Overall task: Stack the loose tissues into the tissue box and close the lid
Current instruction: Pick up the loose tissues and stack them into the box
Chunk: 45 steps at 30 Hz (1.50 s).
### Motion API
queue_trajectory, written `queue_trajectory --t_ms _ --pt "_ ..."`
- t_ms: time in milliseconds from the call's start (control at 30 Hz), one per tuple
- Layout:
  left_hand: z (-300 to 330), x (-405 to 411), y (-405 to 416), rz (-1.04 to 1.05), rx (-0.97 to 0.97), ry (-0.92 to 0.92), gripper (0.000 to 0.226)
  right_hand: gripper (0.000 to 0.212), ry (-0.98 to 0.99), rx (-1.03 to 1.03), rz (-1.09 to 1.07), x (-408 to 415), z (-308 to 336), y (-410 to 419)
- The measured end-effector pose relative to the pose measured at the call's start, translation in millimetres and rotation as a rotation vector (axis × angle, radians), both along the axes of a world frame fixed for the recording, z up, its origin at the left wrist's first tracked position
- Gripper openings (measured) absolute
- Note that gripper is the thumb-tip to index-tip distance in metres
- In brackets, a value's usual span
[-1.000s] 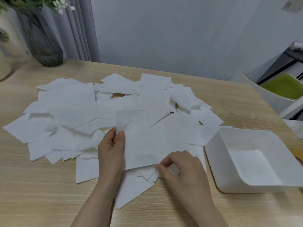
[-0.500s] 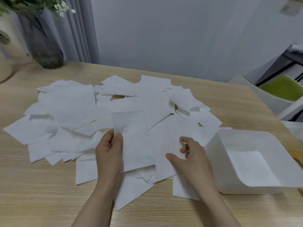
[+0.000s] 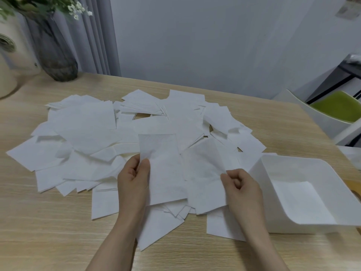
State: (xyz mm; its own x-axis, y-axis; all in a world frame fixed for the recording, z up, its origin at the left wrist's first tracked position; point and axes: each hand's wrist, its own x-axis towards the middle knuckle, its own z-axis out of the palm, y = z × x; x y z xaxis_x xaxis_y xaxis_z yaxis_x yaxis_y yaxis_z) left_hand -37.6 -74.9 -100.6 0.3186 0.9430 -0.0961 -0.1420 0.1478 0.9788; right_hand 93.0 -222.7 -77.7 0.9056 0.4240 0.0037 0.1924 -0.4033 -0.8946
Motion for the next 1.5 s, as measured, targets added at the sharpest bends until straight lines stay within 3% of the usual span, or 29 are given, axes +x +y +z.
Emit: queue_trajectory --t_ms 200,433,667,967,1500 --pt "3 0 -3 -0.076 0.005 -0.015 0.023 0.014 0.038 0.215 -0.182 -12 7 -4" --pt "2 -1 -3 -0.180 -0.007 0.007 0.026 0.009 0.301 0.406 -0.086 -22 21 8" --pt "1 0 -1 -0.198 -0.032 0.011 0.028 0.011 0.428 0.290 0.100 -46 13 34" --pt "2 1 -1 -0.145 -0.084 -0.068 0.028 0.009 0.389 0.212 0.080 -53 9 44" --pt "-1 1 -2 -0.183 -0.042 -0.046 0.023 0.006 0.354 0.219 0.117 -58 10 44"
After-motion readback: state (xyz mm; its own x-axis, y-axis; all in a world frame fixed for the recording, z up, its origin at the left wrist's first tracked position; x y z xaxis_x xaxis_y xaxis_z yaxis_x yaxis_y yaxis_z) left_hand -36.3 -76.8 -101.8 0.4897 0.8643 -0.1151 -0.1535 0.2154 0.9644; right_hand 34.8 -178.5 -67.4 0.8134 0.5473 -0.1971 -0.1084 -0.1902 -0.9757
